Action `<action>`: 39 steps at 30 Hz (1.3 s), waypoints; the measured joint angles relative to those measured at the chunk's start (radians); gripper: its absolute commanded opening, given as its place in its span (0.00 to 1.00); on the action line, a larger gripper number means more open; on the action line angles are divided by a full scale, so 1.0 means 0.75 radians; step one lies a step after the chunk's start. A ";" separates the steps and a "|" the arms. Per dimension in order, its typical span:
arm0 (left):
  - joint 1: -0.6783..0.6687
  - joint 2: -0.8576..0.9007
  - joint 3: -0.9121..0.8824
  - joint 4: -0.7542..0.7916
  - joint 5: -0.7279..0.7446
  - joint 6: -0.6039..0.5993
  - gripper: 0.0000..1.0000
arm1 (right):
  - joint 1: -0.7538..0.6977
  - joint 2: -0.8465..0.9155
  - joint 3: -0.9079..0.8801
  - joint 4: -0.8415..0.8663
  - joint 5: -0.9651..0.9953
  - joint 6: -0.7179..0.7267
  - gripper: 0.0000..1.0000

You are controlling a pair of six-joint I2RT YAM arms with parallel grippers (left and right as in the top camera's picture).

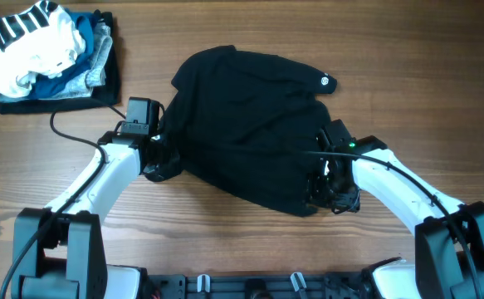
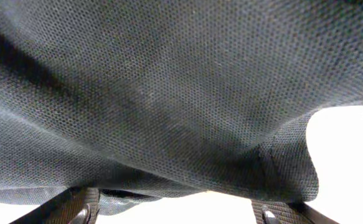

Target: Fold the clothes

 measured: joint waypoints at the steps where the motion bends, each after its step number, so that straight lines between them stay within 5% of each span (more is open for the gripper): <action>1: 0.000 0.000 0.000 0.000 0.000 0.000 0.04 | 0.002 0.000 0.000 -0.001 0.000 -0.002 0.77; 3: 0.000 0.000 0.000 0.000 0.000 -0.001 0.04 | 0.056 0.000 0.017 -0.007 0.000 -0.015 0.75; 4: 0.000 0.000 0.000 0.000 0.000 -0.001 0.04 | 0.100 0.000 0.033 -0.011 0.011 -0.013 0.87; 7: 0.000 0.000 0.000 0.000 0.000 0.000 0.04 | 0.406 0.000 0.105 0.028 0.045 0.041 0.94; 12: 0.000 0.000 0.000 -0.005 0.000 0.000 0.04 | 0.370 0.001 0.106 -0.016 0.015 0.105 0.98; 14: 0.000 0.000 0.000 -0.005 -0.001 0.000 0.04 | 0.289 0.001 0.106 -0.047 -0.011 0.127 0.93; 15: 0.000 0.000 0.000 -0.005 0.000 0.001 0.04 | 0.216 0.001 0.106 -0.058 -0.022 0.131 0.71; 19: 0.000 0.001 0.000 -0.005 -0.001 0.001 0.04 | 0.027 0.001 0.106 -0.084 -0.046 0.120 0.36; 21: 0.000 0.000 0.000 -0.005 -0.005 0.001 0.04 | 0.026 0.001 0.106 -0.085 -0.048 0.110 0.44; 23: 0.000 0.000 0.000 -0.004 -0.015 0.002 0.04 | 0.050 -0.042 0.106 -0.142 0.007 0.096 0.32; 25: 0.000 0.000 0.000 -0.005 -0.020 0.001 0.04 | 0.072 -0.115 0.106 -0.176 0.025 0.111 0.47; 30: 0.000 0.000 0.000 0.001 -0.020 0.001 0.04 | 0.140 -0.261 0.106 -0.215 0.020 0.131 0.33; 32: 0.000 0.000 0.000 0.001 -0.020 0.002 0.04 | 0.249 -0.261 0.107 -0.213 0.021 0.150 0.50; 39: 0.000 0.000 0.000 0.001 -0.024 0.002 0.04 | 0.492 -0.052 0.107 -0.145 -0.070 0.208 0.62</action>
